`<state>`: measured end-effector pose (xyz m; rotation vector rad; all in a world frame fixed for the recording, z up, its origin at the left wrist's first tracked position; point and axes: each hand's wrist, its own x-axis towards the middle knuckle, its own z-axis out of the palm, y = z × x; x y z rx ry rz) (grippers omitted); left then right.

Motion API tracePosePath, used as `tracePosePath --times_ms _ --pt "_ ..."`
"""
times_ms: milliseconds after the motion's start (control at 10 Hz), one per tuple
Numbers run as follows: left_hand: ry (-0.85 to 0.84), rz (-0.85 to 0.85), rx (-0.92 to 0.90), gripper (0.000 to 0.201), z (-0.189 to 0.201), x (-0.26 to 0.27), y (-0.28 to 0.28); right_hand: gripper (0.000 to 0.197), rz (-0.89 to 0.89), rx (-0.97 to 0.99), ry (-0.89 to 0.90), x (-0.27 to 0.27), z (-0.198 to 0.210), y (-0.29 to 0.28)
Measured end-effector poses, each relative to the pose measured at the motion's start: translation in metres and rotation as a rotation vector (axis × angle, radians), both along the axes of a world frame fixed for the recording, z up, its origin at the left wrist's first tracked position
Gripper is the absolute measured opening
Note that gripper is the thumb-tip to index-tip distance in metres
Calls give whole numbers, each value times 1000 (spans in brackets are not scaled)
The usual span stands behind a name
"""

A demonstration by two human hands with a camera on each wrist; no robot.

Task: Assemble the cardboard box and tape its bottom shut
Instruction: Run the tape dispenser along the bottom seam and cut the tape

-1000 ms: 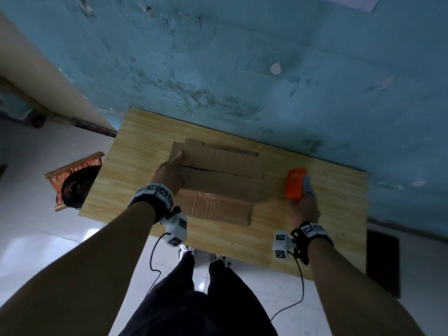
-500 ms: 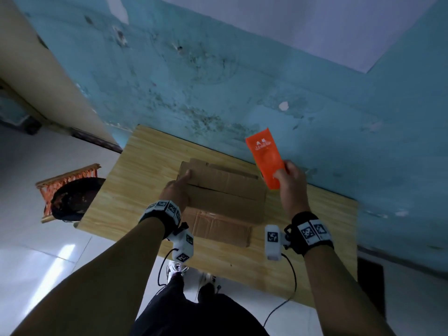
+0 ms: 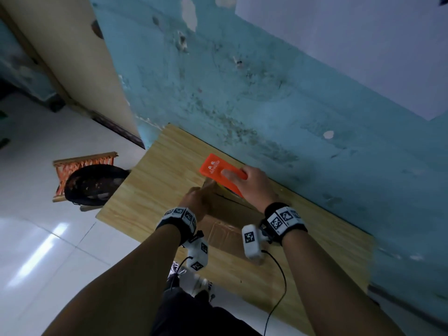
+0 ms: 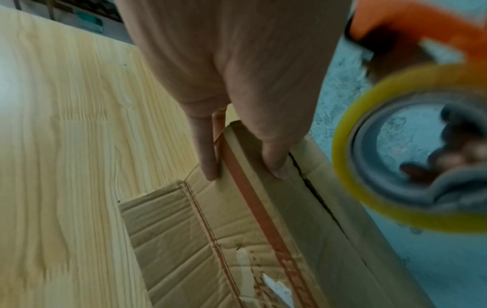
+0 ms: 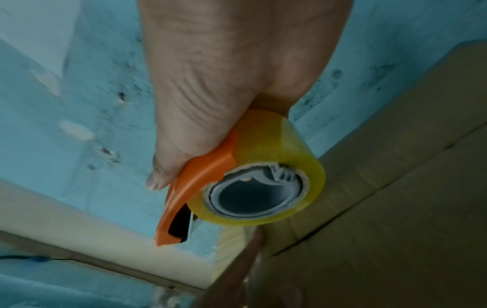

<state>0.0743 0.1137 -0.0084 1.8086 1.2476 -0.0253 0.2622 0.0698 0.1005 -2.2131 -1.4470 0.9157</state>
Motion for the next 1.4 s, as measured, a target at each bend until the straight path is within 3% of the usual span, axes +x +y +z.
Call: tracePosePath --times_ms 200,400,600,700,800,900,1100,1200,1400 --pt "-2 40 2 42 -3 0 -1 68 17 -132 18 17 -21 -20" --pt "-52 59 -138 44 -4 -4 1 65 53 -154 9 23 -23 -21" --pt "-402 528 -559 29 25 -16 9 58 64 -171 11 24 -21 -19" --pt "-451 602 -638 40 45 -24 15 60 77 -176 -9 23 -22 -18" --pt "-427 541 -541 72 47 -21 20 61 84 -172 -14 22 -22 -17" --pt "-568 701 -663 36 52 -14 24 64 78 -178 -3 22 -22 -15" --pt "-453 574 -558 19 43 -18 31 68 98 -203 5 23 -21 -15" --pt "-438 535 -521 14 40 -17 33 68 99 -203 -1 23 -21 -16" --pt "-307 451 -384 29 46 -6 32 62 86 -203 9 23 -20 -15"
